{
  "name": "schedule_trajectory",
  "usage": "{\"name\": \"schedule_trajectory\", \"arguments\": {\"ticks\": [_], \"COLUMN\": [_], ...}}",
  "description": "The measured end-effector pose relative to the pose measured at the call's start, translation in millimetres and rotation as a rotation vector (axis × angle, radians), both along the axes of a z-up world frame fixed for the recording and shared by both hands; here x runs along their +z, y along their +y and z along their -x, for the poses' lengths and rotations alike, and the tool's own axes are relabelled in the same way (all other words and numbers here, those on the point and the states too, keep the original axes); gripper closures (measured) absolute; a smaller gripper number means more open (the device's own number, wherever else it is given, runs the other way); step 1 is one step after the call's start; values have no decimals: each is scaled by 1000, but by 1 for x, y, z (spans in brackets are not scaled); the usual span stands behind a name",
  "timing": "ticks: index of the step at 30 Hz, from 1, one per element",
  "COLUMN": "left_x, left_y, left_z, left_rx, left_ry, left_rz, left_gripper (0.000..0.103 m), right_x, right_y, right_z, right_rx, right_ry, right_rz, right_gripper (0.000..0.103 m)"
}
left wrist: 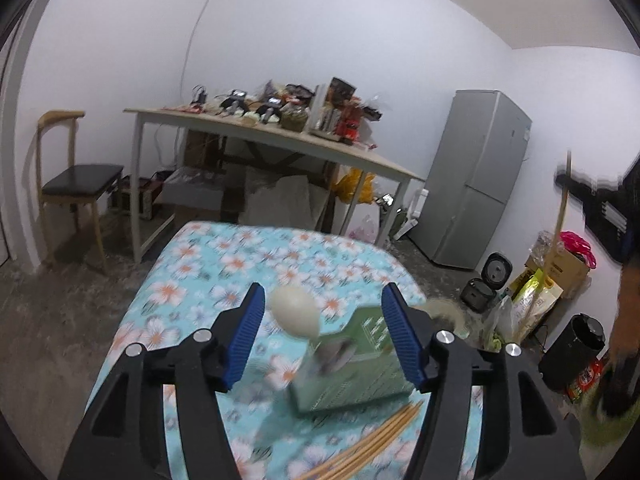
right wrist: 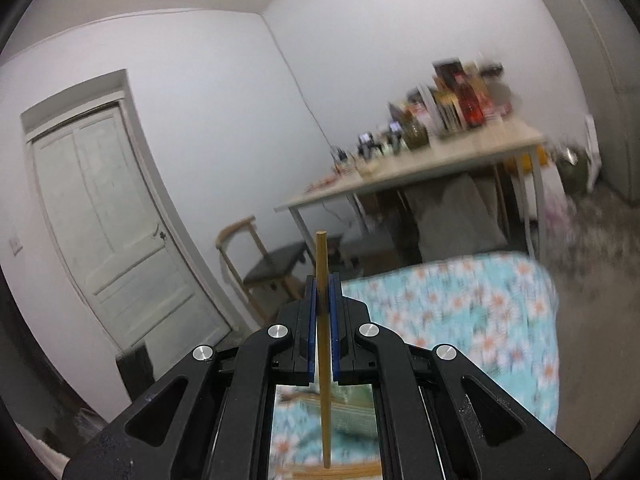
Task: Organize utensils
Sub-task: 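Lower the chopstick into the holder and open the right gripper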
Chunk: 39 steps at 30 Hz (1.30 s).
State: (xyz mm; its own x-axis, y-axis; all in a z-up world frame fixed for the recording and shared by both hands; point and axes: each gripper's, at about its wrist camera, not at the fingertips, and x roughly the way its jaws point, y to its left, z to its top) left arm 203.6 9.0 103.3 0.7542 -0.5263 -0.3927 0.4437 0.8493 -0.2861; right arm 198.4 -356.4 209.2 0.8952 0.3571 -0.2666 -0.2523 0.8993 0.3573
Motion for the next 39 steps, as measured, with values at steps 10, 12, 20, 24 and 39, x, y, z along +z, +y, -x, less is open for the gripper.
{"name": "schedule_trajectory", "arguments": {"ticks": [10, 12, 20, 24, 39], "left_x": [-47, -52, -60, -62, -84], "left_y": [36, 37, 31, 26, -18], "left_z": [18, 19, 18, 15, 17], "left_rx": [41, 40, 6, -8, -163], "left_ry": [108, 121, 134, 144, 146], "left_rz": [-28, -27, -33, -35, -195], "left_gripper": [44, 44, 44, 44, 44], "right_x": [-2, -19, -75, -73, -98], "right_y": [36, 45, 56, 45, -9], "right_z": [-61, -71, -79, -65, 13], "right_rx": [-71, -88, -53, -66, -75], "right_ry": [-69, -65, 56, 43, 142], "right_rz": [176, 231, 299, 270, -13], "right_gripper": [99, 99, 79, 57, 50]}}
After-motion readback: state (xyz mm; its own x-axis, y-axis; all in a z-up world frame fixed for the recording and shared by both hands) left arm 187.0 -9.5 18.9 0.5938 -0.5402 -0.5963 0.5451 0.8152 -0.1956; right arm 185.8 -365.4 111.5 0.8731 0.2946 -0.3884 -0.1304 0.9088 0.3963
